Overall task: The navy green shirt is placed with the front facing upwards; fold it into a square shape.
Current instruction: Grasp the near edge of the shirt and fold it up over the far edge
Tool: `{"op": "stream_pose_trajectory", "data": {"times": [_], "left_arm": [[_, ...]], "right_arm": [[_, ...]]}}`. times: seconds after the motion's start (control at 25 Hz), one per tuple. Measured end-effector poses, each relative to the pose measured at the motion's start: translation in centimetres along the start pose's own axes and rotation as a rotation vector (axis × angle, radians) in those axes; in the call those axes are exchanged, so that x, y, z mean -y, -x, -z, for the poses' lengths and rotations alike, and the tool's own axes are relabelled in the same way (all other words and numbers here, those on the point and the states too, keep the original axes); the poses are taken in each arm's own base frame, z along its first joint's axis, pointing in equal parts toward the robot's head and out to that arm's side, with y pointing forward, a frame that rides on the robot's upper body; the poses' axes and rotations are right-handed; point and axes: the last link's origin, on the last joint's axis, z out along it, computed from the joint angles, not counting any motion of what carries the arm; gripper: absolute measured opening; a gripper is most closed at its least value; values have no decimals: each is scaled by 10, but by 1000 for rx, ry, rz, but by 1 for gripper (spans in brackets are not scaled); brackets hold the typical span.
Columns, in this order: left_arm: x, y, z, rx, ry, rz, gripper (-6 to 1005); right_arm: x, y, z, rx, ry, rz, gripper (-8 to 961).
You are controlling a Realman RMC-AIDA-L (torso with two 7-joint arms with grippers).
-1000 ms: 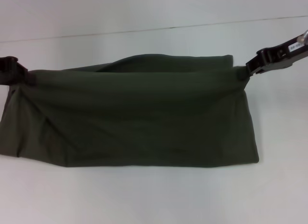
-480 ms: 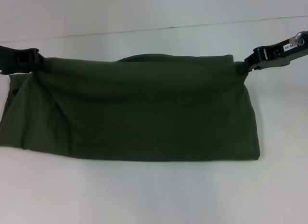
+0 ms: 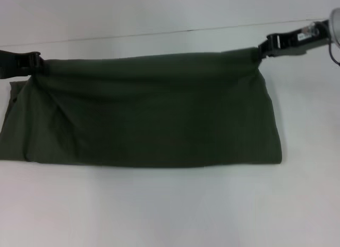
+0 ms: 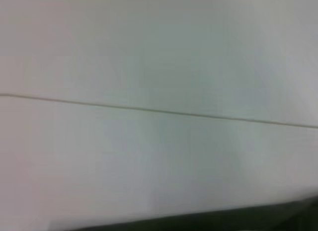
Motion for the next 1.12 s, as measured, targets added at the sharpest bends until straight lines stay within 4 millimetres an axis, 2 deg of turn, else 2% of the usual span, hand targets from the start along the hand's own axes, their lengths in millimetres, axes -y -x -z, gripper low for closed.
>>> {"op": "stream_pose_trajectory", "data": {"times": [0.28,0.64,1.12], "left_arm": [[7,1,-2,-38,-30,2,91],[2,4,-16,-88,-74,-53,91],[2,8,-27,-157,-129,-60,90]], "right_arm": [[-9,9,-14,69,-12,8,49],[4,-3,-32,94,-54,-41,49],[6,-8,-38,102,-63,-58,64]]}}
